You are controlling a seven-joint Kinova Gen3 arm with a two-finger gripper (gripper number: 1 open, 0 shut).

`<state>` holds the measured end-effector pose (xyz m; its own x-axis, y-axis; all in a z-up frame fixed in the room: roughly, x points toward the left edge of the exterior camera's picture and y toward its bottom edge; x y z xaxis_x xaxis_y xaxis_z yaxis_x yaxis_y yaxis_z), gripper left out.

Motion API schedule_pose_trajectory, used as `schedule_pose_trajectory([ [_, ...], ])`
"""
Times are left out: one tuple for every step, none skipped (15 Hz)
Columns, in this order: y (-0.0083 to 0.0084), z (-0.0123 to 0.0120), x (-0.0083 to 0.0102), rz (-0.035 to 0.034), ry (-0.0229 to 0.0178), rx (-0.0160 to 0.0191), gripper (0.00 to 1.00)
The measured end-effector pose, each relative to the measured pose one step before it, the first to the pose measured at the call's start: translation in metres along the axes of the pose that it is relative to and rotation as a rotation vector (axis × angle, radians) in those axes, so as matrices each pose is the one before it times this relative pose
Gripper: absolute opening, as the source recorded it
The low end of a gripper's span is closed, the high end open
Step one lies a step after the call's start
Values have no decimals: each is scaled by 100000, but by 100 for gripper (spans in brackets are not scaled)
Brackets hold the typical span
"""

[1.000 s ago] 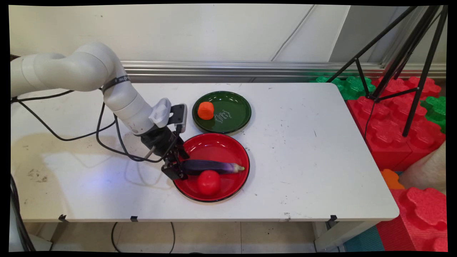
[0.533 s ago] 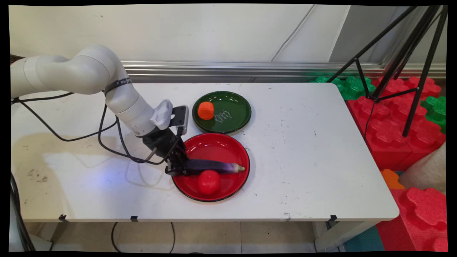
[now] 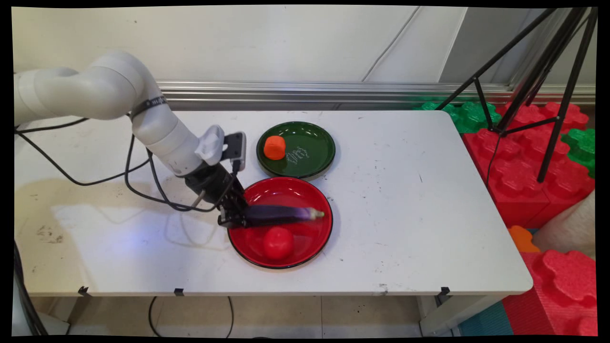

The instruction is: Place the picked object on the table

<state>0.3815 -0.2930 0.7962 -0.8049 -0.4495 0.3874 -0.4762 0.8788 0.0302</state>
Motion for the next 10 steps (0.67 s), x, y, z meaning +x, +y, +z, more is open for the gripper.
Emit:
schedule_pose_trajectory([
  [-23, -568, 12, -731, 573, 335, 0],
  [-19, -550, 10, -454, 542, 303, 0],
  [-8, -414, -8, -305, 322, 168, 0],
  [-21, -657, -10, -387, 574, 374, 0],
  [-12, -450, -30, -251, 305, 193, 0],
  [-27, -681, -56, -403, 517, 311, 0],
  [-15, -480, -70, -177, 230, 87, 0],
  [-48, -747, -132, -237, 414, 157, 0],
  [-23, -516, -115, -138, 198, 3, 0],
  [-50, -774, -179, -226, 384, 59, 0],
])
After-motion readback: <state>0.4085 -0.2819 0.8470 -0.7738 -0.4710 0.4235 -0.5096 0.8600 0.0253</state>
